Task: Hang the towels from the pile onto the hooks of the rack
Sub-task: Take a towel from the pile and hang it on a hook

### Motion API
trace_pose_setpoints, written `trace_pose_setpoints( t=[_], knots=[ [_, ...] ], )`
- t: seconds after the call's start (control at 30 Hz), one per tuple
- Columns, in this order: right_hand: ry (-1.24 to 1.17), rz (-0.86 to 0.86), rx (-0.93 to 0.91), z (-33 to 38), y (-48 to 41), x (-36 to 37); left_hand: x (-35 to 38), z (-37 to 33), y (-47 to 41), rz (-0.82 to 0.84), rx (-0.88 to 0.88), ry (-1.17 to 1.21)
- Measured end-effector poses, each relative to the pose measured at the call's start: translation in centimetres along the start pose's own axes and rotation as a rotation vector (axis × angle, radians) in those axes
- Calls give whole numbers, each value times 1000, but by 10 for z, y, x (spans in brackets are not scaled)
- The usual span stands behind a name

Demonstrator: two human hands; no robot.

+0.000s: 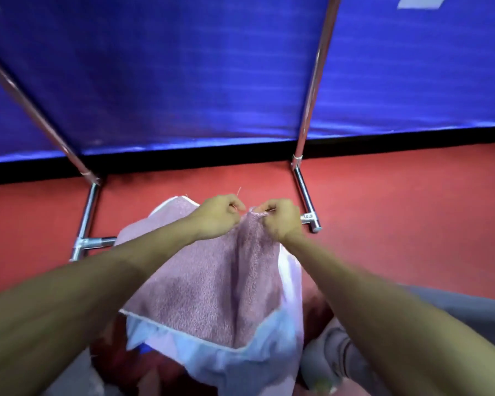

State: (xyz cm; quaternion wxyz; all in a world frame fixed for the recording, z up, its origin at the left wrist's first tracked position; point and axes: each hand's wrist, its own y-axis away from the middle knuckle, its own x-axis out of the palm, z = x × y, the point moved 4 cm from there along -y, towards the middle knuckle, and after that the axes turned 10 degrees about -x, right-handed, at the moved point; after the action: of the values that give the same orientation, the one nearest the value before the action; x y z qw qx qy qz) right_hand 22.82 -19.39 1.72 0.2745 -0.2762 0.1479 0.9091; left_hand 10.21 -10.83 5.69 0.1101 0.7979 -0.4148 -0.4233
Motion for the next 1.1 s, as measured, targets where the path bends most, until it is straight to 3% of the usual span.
trace_pose_setpoints(
  t=[0.13,0.27,0.5,0.63,0.7,0.8,0.87,1.0,1.1],
  knots=[
    [-109,25,-226,100,10,-8,-68,-17,44,-216,77,54],
    [-139,43,-434,183,24,-20,-132,-24,87,-372,84,298],
    [-19,45,-762,270,46,-50,-176,-20,130,-207,83,495],
    [63,-4,-893,285,48,-54,-182,-25,144,-109,163,240],
    [98,-12,-960,296,50,-49,-188,-31,153,-141,169,99],
    [137,-27,-979,302,46,-44,-203,-41,166,-397,142,-147],
    [158,-32,-927,298,42,-48,-211,-44,176,-504,133,-188],
    [182,-14,-896,292,43,-54,-209,-45,181,-382,224,29],
    [189,3,-899,289,45,-59,-207,-48,183,-434,257,32]
  ],
)
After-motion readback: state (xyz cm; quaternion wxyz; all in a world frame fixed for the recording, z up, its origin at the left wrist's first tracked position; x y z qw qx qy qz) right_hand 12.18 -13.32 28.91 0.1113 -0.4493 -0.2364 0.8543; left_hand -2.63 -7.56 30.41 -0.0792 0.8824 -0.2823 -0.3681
